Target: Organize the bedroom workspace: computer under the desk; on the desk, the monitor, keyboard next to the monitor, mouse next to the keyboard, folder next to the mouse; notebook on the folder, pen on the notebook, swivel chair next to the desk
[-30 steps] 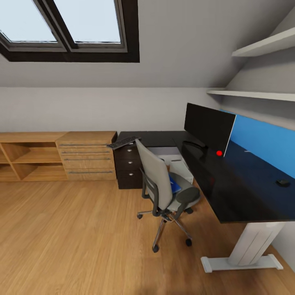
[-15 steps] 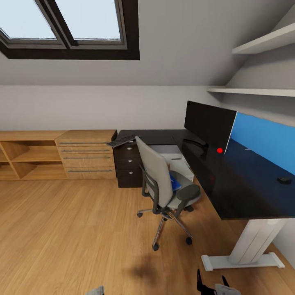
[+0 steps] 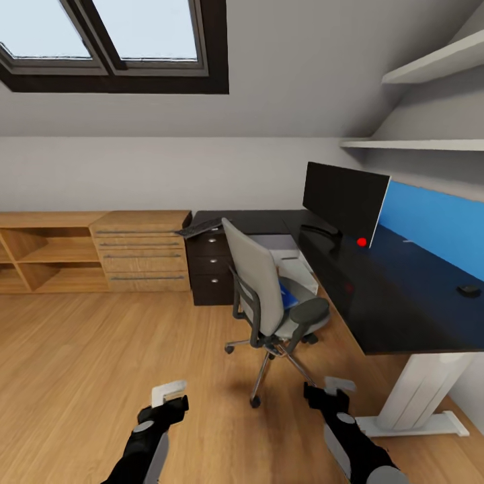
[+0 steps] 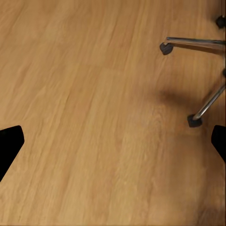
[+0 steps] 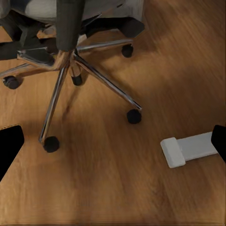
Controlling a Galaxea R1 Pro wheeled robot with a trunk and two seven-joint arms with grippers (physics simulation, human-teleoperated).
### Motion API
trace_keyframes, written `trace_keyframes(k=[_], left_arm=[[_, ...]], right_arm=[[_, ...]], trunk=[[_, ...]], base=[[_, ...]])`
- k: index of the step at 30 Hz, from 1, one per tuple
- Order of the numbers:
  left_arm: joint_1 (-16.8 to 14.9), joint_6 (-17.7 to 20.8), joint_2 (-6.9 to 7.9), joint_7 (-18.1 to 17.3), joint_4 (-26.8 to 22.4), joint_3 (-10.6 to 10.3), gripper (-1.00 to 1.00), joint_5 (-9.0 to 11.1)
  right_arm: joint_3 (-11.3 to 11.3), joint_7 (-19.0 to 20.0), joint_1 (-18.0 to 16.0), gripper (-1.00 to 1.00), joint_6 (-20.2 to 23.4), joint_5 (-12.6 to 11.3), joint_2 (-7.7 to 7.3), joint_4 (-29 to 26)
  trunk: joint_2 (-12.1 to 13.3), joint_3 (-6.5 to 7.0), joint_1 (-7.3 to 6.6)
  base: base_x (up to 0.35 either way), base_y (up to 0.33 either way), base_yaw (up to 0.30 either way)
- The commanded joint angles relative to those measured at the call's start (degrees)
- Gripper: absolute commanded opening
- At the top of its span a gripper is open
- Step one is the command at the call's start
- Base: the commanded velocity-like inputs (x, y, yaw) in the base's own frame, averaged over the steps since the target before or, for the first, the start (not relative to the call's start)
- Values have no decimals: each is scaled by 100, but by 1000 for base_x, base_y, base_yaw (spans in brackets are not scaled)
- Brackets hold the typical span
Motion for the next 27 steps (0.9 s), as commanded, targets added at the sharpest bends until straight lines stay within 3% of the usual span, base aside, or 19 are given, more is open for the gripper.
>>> trace_keyframes(k=[1, 6, 12, 16, 19, 22, 23, 27], left_arm=[[-153, 87, -8, 26, 114, 4, 100, 115], [-649, 267, -37, 11, 626, 12, 100, 413], [-782, 227, -7, 12, 940, 15, 100, 494], [-821, 172, 60, 16, 187, 18, 100, 516], [-751, 180, 66, 20, -409, -7, 100, 520], [-381, 201, 75, 22, -1039, -52, 100, 522], [-203, 211, 84, 25, -1479, -61, 100, 522], [99, 216, 83, 30, -1938, -68, 100, 522]], right_arm=[[-9, 1, -193, 100, 205, -65, -11, 78], [-14, 2, -1066, 100, 1014, -77, -50, 716], [2, 1, -1414, 100, 1106, -55, -40, 1262], [48, 19, -1512, 100, 911, -37, -120, 1442], [61, 36, -1527, 100, 875, -41, -289, 1469], [71, 47, -1536, 100, 842, -44, -418, 1475], [58, 48, -1538, 100, 805, -58, -433, 1473], [55, 51, -1535, 100, 645, -71, -427, 1486]], trunk=[[-45, -25, 22], [-245, -115, 132], [-486, -223, 264], [-646, -295, 352], [-767, -349, 417], [-887, -402, 483], [-927, -420, 505], [-1087, -492, 593]], base=[[0, 0, 0], [0, 0, 0], [0, 0, 0], [0, 0, 0], [0, 0, 0], [0, 0, 0], [0, 0, 0], [0, 0, 0]])
